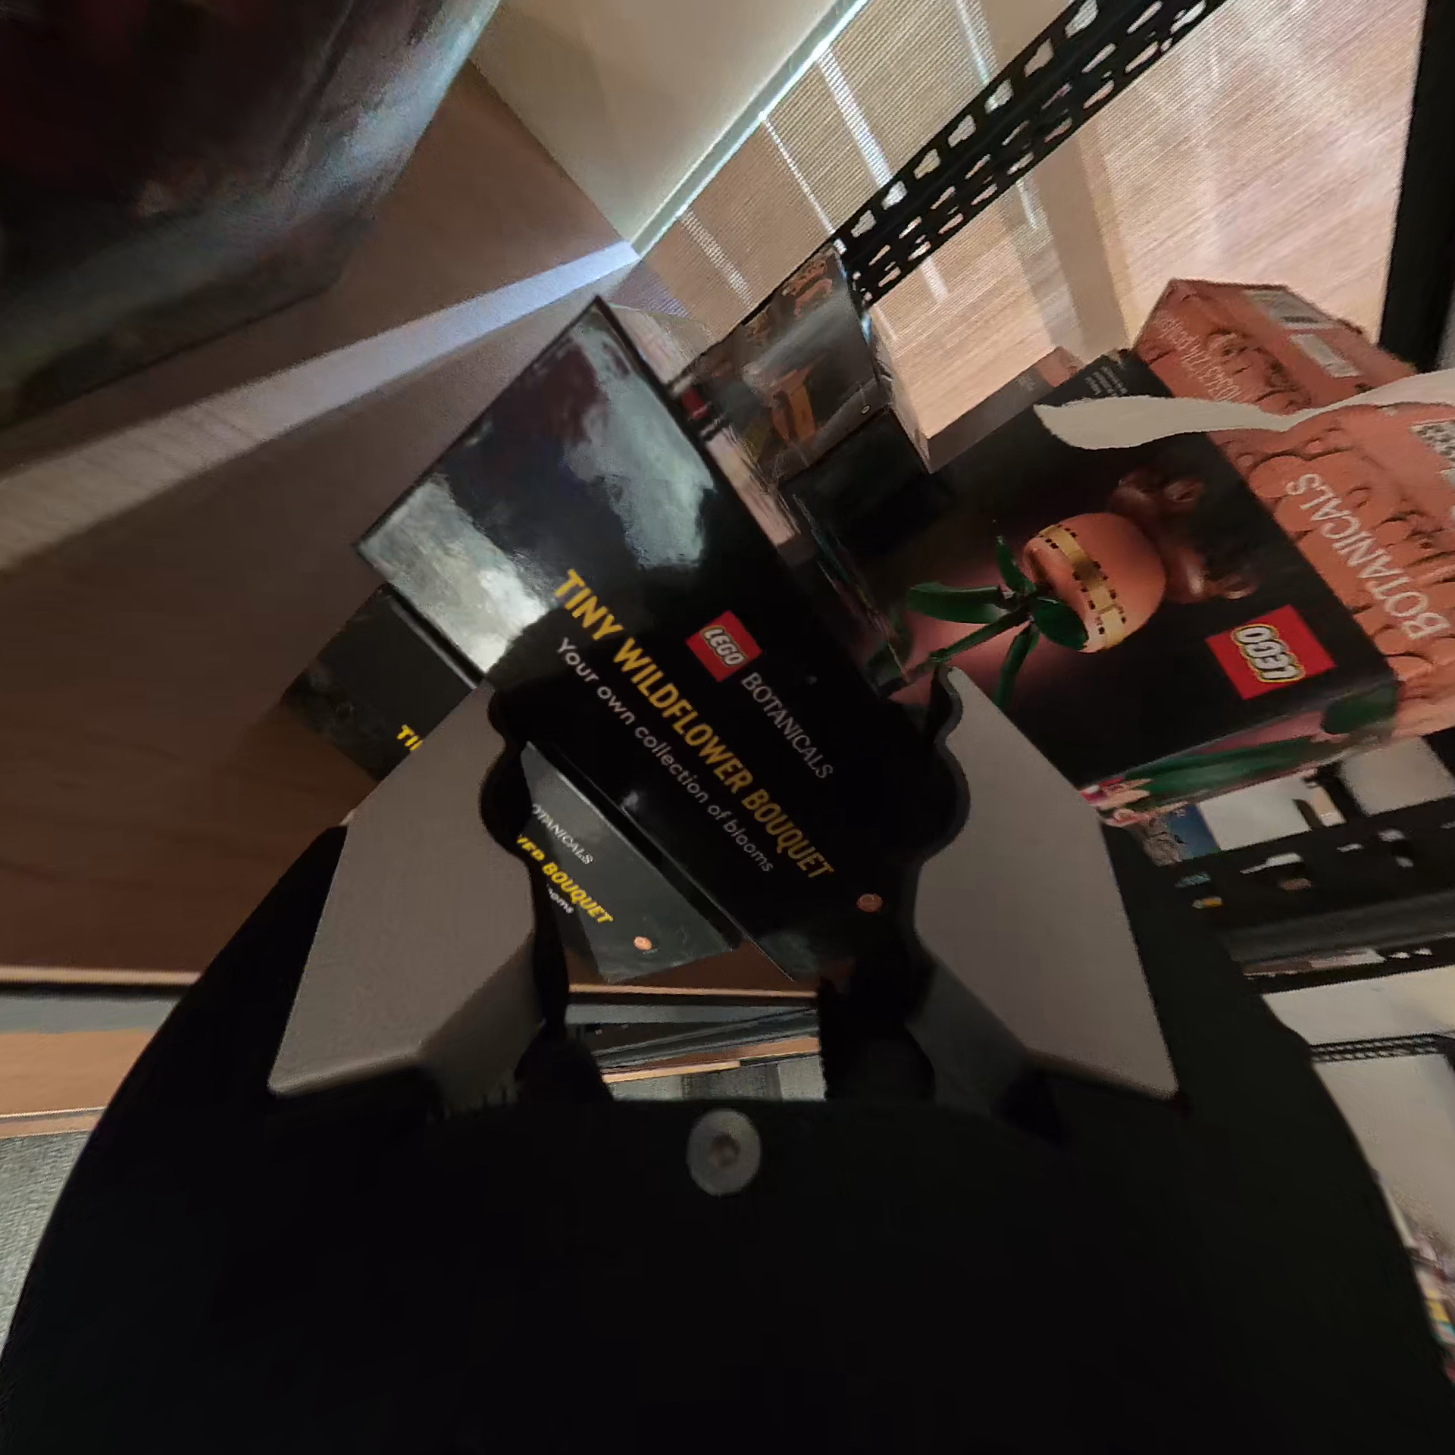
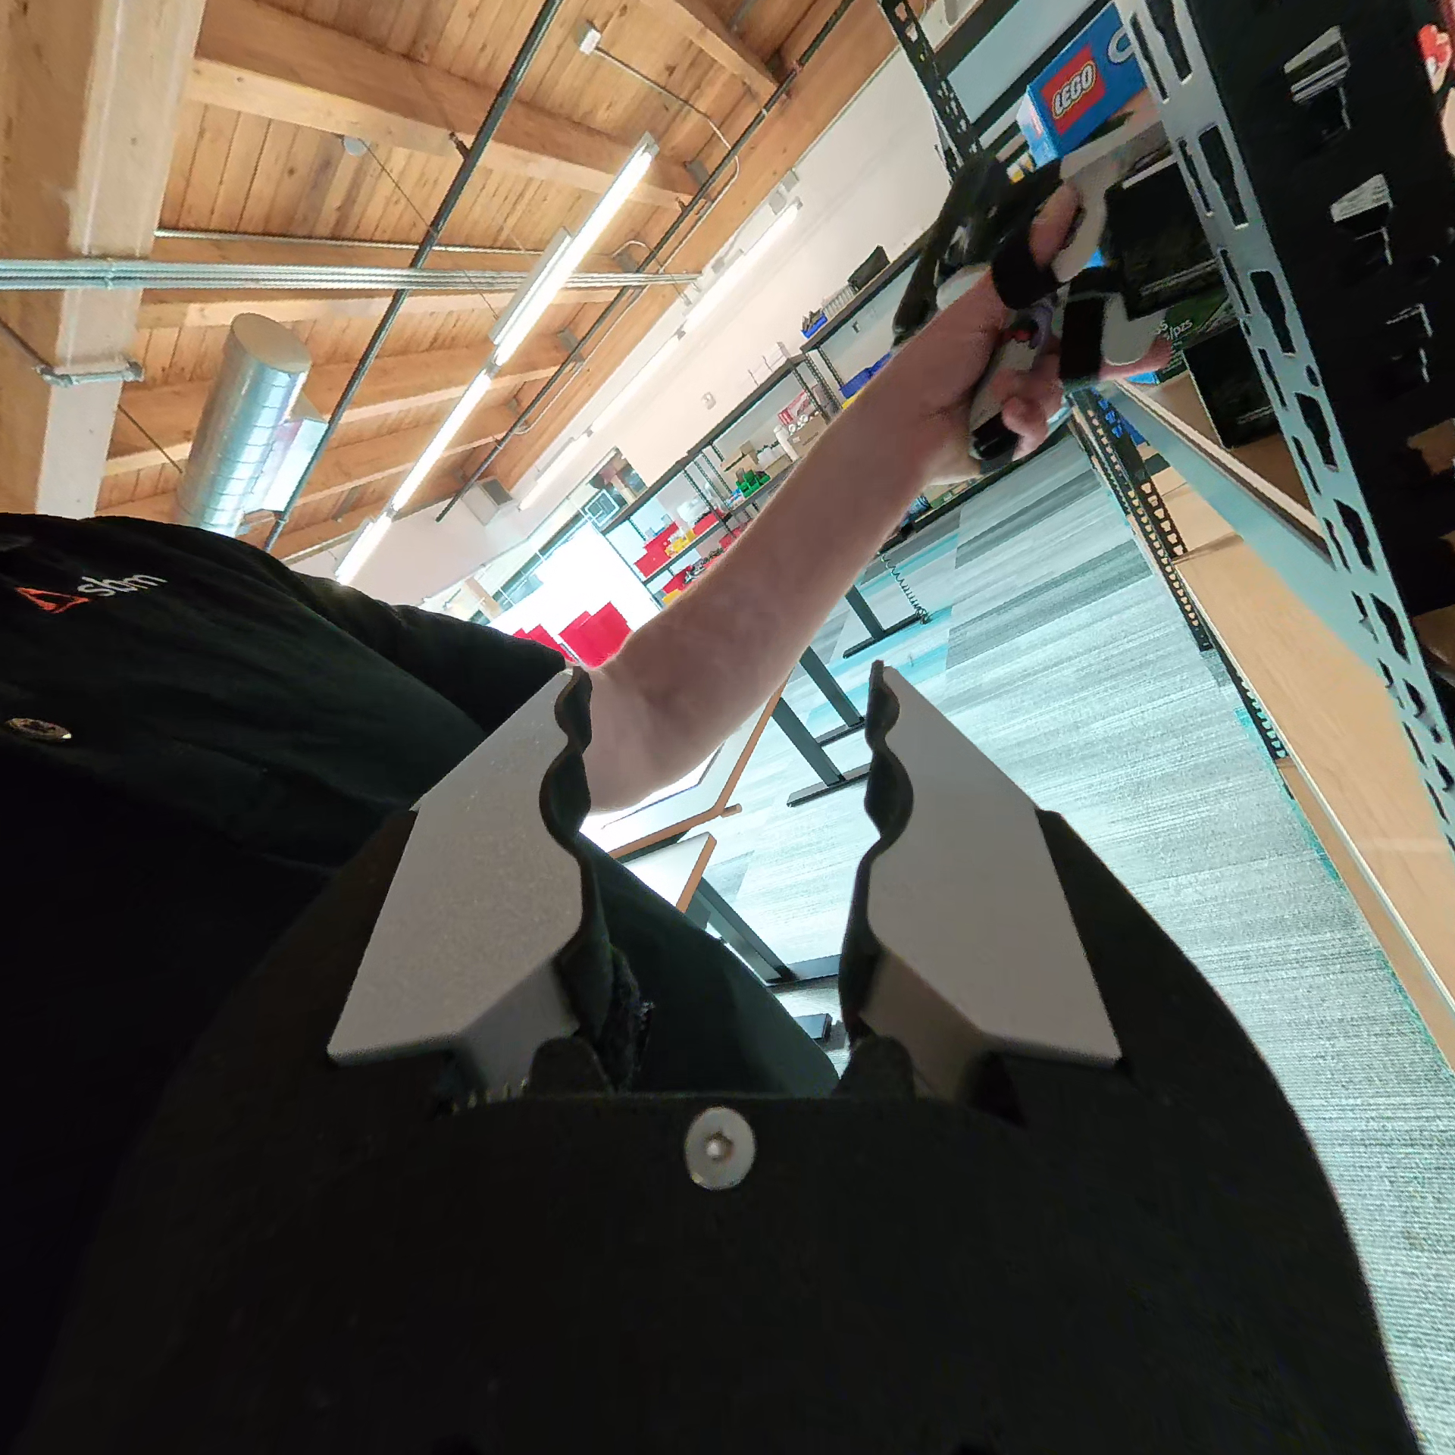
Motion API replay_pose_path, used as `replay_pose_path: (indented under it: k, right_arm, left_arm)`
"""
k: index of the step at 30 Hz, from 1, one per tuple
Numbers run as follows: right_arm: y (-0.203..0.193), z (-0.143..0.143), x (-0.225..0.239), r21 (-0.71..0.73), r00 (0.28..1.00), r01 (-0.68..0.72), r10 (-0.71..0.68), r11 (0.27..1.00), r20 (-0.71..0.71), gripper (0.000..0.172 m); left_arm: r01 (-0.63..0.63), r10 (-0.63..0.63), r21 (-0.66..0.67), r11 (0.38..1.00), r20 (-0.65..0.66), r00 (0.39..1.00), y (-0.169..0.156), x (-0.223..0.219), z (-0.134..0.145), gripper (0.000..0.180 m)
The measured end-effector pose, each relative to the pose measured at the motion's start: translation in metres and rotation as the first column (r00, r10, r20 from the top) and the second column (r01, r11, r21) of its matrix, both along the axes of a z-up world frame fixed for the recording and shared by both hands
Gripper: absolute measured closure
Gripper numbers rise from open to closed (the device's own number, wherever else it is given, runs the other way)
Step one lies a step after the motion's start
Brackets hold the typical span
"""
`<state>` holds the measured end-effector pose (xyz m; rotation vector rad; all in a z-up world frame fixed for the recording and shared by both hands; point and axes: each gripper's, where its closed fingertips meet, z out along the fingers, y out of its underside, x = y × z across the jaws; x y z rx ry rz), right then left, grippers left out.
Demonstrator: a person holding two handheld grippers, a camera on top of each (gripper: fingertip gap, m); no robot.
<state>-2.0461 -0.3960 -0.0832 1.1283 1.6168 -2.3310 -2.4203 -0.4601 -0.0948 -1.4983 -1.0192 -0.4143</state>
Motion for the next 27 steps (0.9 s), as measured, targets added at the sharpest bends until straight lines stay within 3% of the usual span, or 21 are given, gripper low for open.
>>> replay_pose_path:
  k: [1, 8, 13, 16, 19, 23, 27]
  right_arm:
    - [-0.001, 0.001, 0.000, -0.002, 1.000, -0.006, 0.006, 1.000, -0.002, 0.103]
    - [0.002, 0.006, 0.002, 0.010, 1.000, -0.001, 0.001, 1.000, -0.024, 0.103]
    - [0.016, 0.004, 0.003, 0.005, 1.000, 0.021, -0.020, 1.000, -0.015, 0.103]
    - [0.020, 0.003, 0.000, 0.006, 1.000, 0.017, -0.017, 1.000, -0.012, 0.103]
    - [0.021, 0.006, -0.004, 0.015, 1.000, 0.004, -0.003, 1.000, -0.018, 0.103]
    - [0.020, 0.015, -0.006, 0.047, 0.999, -0.005, 0.007, 0.999, -0.049, 0.103]
    - [0.020, 0.019, -0.007, 0.072, 0.998, -0.003, 0.007, 0.997, -0.062, 0.103]
  left_arm:
    - [-0.001, 0.001, -0.005, 1.000, -0.005, 1.000, 0.006, 0.001, -0.001, 0.080]
    - [0.002, -0.002, 0.057, 0.998, -0.001, 1.000, 0.016, 0.003, 0.005, 0.068]
    - [-0.009, 0.009, -0.012, 1.000, -0.035, 0.999, 0.015, 0.005, 0.011, 0.057]
    - [-0.036, 0.024, -0.144, 0.989, -0.084, 0.996, 0.012, 0.004, 0.007, 0.054]
    - [-0.016, 0.007, -0.217, 0.976, -0.045, 0.999, 0.013, 0.005, 0.001, 0.050]
    - [0.021, -0.029, -0.393, 0.919, -0.014, 0.999, 0.006, 0.005, -0.019, 0.043]
    - [-0.008, -0.047, -0.533, 0.846, -0.090, 0.995, -0.001, 0.000, -0.020, 0.042]
